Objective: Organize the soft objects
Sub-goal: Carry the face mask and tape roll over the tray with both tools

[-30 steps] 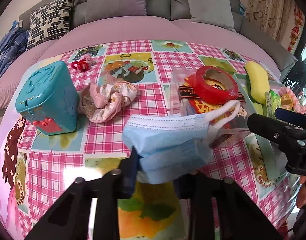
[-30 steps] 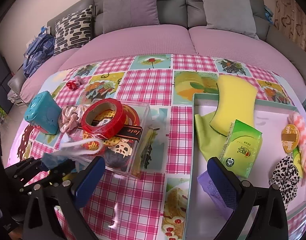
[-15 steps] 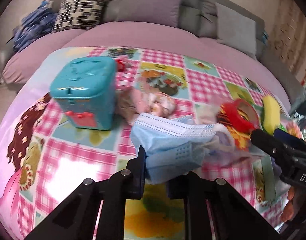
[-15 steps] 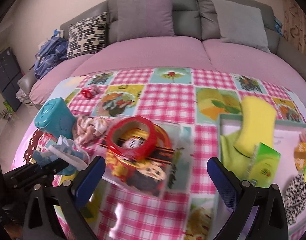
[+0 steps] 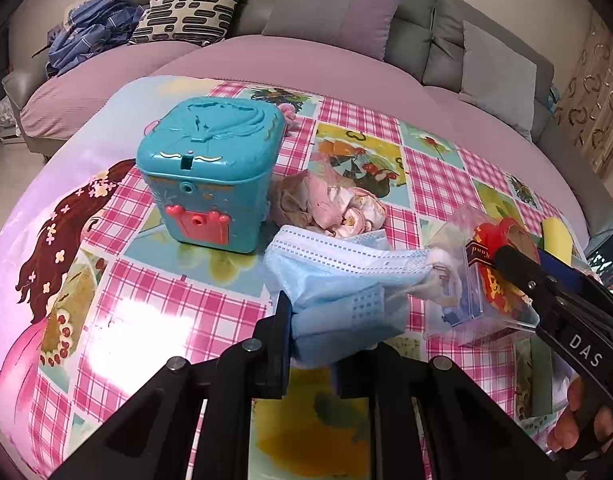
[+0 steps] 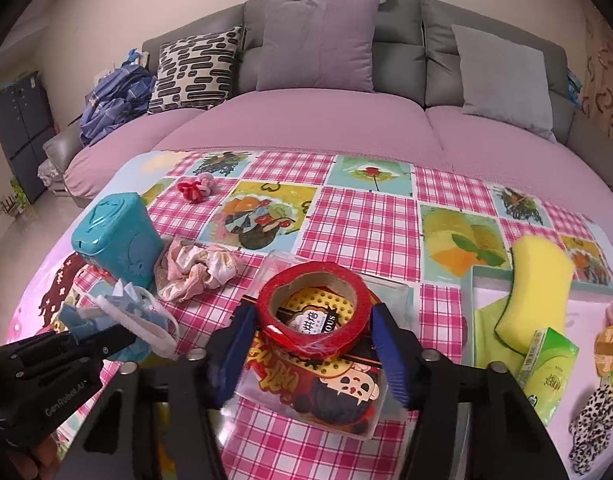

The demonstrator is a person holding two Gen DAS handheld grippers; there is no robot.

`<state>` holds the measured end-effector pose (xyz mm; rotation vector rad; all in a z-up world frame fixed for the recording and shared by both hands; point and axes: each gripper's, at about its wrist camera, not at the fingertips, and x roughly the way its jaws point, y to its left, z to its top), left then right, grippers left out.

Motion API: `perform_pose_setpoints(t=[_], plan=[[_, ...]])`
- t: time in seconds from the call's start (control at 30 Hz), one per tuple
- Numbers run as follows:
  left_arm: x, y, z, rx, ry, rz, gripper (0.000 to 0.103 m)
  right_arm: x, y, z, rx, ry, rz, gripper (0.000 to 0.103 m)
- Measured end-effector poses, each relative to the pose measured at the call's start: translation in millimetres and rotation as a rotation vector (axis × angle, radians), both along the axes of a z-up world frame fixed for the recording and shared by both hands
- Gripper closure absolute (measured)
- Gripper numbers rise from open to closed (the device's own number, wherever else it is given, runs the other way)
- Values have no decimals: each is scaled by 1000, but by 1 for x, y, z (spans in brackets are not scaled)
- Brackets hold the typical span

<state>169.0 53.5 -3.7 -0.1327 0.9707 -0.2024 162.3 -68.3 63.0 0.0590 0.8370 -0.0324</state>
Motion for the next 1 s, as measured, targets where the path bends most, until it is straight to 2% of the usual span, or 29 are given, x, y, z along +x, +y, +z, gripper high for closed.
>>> perform_pose_setpoints(t=[0.17,0.43,0.8,1.0], plan=[[2,-1,-2,5,8,5,87,-1,-5,1,31,-7,-8,44],[1,1,4,24,-9,26,87,-13,-20,20,80,-75,-32,44],[-9,-16,45,57,-115,12,87,-42,-72,43,93,-122,-162,44],[-12,-53,75,55,-179,-73,87,-66,-124,50,84,-120,-303,44]])
